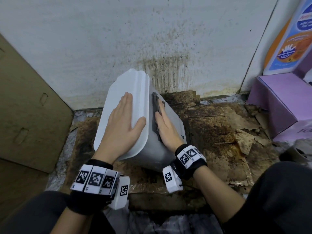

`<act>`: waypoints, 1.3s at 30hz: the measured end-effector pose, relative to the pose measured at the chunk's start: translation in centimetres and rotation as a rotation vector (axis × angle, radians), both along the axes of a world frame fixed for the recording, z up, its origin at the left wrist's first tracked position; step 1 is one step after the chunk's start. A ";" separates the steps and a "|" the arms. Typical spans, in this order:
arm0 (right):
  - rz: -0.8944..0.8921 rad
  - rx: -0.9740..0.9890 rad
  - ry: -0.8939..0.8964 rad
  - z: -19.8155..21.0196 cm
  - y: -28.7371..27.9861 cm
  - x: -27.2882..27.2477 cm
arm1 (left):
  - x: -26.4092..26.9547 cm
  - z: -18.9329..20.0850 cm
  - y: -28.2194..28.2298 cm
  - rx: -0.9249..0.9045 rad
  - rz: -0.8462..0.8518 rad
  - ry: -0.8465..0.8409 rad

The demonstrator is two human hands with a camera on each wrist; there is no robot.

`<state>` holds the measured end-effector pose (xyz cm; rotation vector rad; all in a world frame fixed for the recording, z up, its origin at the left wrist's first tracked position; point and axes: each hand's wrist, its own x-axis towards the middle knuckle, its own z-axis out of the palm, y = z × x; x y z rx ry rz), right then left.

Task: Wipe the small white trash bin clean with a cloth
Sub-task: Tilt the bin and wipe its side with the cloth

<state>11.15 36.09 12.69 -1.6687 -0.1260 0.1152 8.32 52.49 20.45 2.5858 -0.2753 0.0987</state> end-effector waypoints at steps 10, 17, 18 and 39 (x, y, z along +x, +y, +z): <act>-0.153 -0.165 0.268 -10.9 -5.4 -0.8 | -0.3 0.0 -0.2 -0.006 0.001 -0.001; -0.238 -0.148 0.347 -11.5 -5.2 -0.9 | -0.2 0.0 0.2 -0.015 0.006 0.004; -0.255 -0.145 0.354 -11.5 -5.1 -0.9 | -0.2 0.0 0.2 -0.018 0.007 0.007; -0.042 0.097 0.089 0.0 1.6 0.5 | -0.1 -0.2 1.0 -0.027 0.005 -0.003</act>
